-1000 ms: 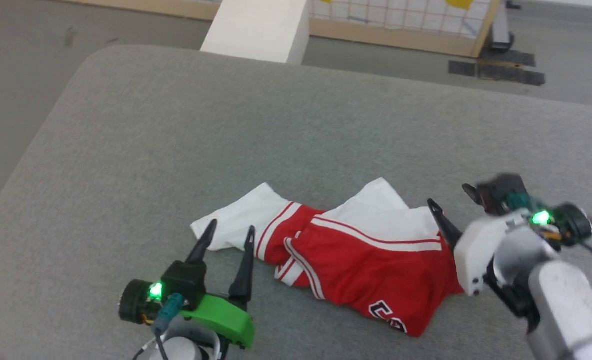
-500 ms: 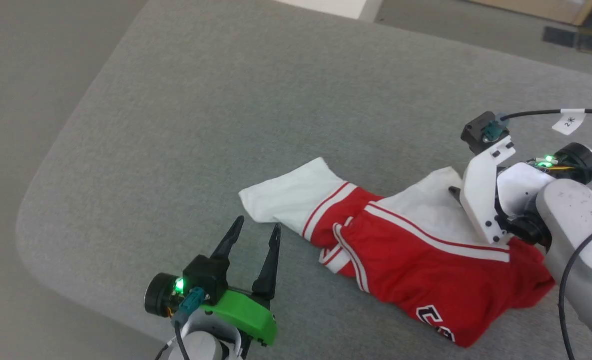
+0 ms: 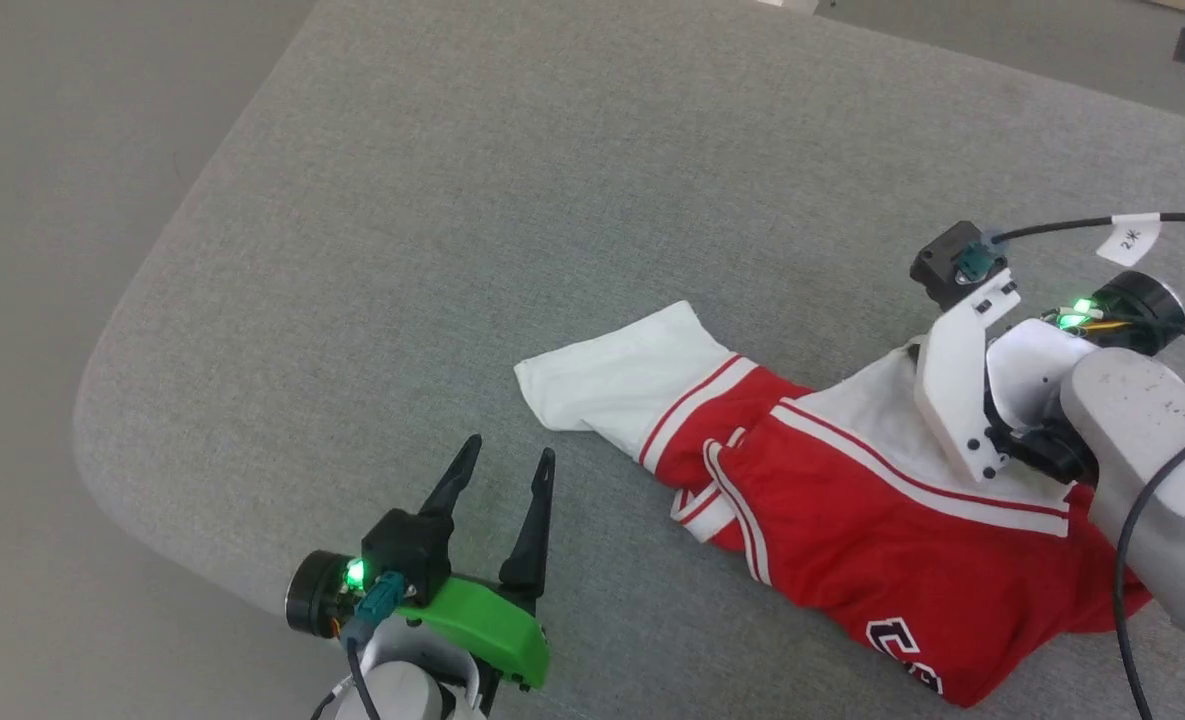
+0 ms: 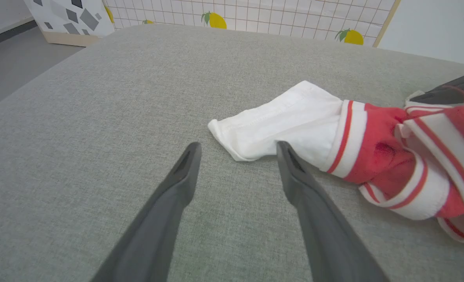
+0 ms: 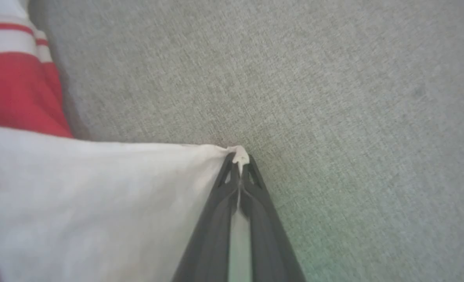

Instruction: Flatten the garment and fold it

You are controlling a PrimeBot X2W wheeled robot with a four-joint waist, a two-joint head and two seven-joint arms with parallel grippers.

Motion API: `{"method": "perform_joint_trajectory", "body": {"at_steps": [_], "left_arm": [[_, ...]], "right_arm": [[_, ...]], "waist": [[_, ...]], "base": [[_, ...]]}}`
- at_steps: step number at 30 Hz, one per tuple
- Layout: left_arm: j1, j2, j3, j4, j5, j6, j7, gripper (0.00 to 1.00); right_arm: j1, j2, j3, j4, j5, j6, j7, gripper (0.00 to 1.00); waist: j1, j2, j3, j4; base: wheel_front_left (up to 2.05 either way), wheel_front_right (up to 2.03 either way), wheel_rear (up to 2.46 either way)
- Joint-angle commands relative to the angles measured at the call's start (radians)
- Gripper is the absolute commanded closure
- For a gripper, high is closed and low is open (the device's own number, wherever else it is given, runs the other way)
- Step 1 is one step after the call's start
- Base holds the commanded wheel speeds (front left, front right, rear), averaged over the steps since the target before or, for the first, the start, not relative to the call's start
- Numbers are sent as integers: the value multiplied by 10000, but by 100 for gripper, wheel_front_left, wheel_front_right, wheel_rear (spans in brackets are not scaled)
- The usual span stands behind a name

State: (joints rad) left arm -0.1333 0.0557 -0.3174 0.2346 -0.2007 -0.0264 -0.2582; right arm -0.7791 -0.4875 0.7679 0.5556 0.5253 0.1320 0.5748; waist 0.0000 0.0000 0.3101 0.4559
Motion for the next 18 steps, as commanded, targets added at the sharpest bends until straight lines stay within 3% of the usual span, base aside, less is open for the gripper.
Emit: {"method": "perform_joint_trajectory", "body": {"at_steps": [1,8,18], "left_arm": [[-148,-52,40,73,148,3,-35,0],[-17,-53,308,205,332,-83,-36,0],[499,-53,788,329,522,-248,-36,0]], "right_arm": [[195,5,222,362,94,-13,-207,100],[-316,-258,-139,615,128,-13,-1943,100],[-742,-1452,-1399,150,-852,-13,-4216,100]], "waist": [[0,0,-286,-261],[0,0,-1056,-887],[0,0,-2337,-2098]], "base": [[0,0,0],[0,0,0],[0,0,0]]}}
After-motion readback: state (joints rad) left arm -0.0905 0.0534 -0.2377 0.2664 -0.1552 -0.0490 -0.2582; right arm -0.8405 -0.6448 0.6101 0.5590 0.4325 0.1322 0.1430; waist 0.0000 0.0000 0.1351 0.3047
